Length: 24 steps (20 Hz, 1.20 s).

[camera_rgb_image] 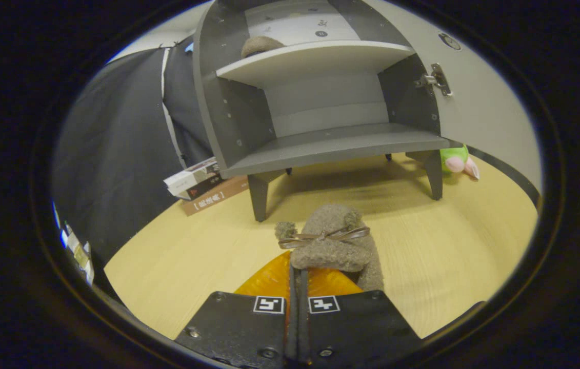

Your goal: Open the shoe cabinet door, grab the shoes and put them into the shoe cabinet, then close the shoe cabinet door.

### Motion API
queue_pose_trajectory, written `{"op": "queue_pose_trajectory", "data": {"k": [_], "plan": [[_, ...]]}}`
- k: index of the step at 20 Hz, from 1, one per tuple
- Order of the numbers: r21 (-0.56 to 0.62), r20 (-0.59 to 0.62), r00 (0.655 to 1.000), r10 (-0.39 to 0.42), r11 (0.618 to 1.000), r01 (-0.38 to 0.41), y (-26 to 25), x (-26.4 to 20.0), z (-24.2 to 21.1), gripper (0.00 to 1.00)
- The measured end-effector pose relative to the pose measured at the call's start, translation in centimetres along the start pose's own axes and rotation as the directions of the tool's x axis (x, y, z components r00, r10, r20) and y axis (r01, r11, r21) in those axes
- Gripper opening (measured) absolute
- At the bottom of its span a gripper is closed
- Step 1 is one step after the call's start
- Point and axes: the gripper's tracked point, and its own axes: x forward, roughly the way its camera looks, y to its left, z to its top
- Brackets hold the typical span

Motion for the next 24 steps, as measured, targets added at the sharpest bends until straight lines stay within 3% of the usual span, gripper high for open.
{"op": "queue_pose_trajectory", "data": {"k": [14,24], "plan": [[-0.143,0.196,0.976,0.095,0.987,-0.068,7.1,-14.7,12.8,0.04],[-0.122,0.270,0.955,0.124,0.988,-0.094,9.0,-19.8,26.3,0.04]]}}
